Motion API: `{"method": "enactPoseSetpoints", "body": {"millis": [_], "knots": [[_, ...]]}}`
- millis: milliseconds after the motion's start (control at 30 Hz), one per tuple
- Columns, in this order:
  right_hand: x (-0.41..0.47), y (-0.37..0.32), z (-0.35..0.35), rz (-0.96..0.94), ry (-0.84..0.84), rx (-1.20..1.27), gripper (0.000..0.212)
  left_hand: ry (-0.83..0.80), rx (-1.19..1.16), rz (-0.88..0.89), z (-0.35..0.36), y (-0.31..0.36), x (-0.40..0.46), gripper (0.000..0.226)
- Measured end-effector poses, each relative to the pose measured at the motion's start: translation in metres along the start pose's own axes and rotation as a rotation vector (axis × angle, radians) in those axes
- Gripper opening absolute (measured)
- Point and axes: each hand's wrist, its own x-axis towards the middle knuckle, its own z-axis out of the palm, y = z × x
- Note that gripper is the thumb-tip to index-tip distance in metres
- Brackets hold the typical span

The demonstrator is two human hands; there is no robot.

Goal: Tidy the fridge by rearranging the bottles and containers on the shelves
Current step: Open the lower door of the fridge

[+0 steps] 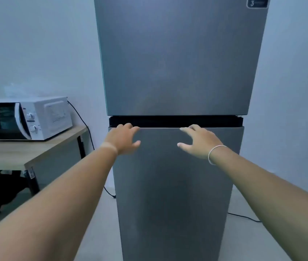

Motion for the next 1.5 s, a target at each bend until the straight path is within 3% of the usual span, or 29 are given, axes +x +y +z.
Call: {"method": "enactPoseSetpoints", "body": {"millis": [333, 500, 767, 967, 1233, 1500], "knots": [[0.058, -0.011, 0.03, 0.044, -0.019, -0.074, 0.065, -0.048, 0.046, -0.079, 0.012, -0.017, 0.033, 0.06], [0.057, -0.015, 0.044, 0.076, 0.047, -0.103, 0.067, -0.004, -0.001, -0.102, 0.022, -0.014, 0.031, 0.059], [0.053, -0.024, 0.035, 0.115, -0.027, -0.025, 0.067, -0.07, -0.016, -0.106, 0.013, -0.012, 0.025, 0.052], [0.035, -0.02, 0.035, 0.106, 0.037, -0.053, 0.064, 0.028, 0.149, 0.003, 0.003, -0.006, -0.005, 0.045], [-0.011, -0.032, 0.014, 0.173, -0.067, 0.087, 0.073, -0.001, 0.134, 0.017, -0.023, 0.014, -0.06, 0.039], [-0.08, -0.041, -0.009, 0.237, -0.116, 0.159, 0.082, 0.085, 0.39, 0.246, -0.061, 0.041, -0.105, 0.034]]}}
